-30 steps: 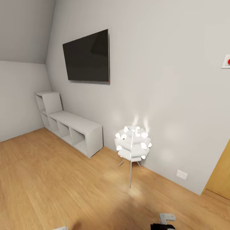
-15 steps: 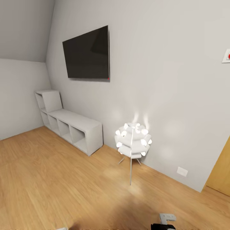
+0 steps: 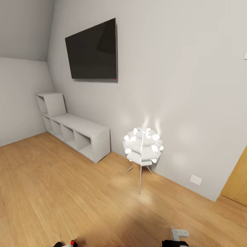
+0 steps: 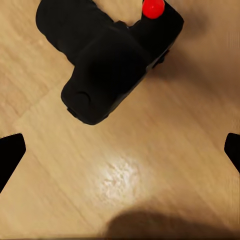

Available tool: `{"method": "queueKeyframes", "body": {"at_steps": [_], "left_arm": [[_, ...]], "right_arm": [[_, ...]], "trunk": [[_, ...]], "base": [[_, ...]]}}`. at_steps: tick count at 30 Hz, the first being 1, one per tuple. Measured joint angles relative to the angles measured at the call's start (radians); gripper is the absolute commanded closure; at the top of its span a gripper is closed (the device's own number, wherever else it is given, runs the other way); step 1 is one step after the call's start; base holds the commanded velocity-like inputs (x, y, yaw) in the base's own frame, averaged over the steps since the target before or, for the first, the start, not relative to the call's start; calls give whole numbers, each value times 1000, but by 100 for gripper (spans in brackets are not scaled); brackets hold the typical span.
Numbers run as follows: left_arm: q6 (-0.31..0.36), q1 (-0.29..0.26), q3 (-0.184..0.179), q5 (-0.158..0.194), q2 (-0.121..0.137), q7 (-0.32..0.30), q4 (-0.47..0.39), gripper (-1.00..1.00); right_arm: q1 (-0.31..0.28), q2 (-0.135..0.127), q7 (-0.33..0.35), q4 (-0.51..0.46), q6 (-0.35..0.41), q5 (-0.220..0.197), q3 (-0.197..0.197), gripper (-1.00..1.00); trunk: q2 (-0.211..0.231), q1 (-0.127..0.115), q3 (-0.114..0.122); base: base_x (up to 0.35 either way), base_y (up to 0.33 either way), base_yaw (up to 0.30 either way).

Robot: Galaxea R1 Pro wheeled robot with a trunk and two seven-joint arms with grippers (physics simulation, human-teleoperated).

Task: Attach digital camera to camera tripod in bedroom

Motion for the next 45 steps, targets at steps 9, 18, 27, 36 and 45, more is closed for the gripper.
{"method": "queueKeyframes", "body": {"at_steps": [9,18,27,36,45], "left_arm": [[0,0,0,1,0,0,0,-100],[0,0,0,1,0,0,0,-100],[0,0,0,0,0,1,0,-100],[-4,0,-1,-1,-1,1,0,-100],[6,0,1,-4,6,11,-46,-100]], "right_arm": [[0,0,0,0,1,0,0,-100],[0,0,0,0,1,0,0,-100],[0,0,0,0,1,0,0,-100],[0,0,0,0,1,0,0,-100],[-1,-1,-1,-27,-15,8,2,-100]], "trunk": [[-2,4,-35],[-4,8,-70],[-6,12,-105],[-8,16,-139],[-11,20,-174]], "base": [[0,0,0],[0,0,0],[0,0,0],[0,0,0],[0,0,0]]}}
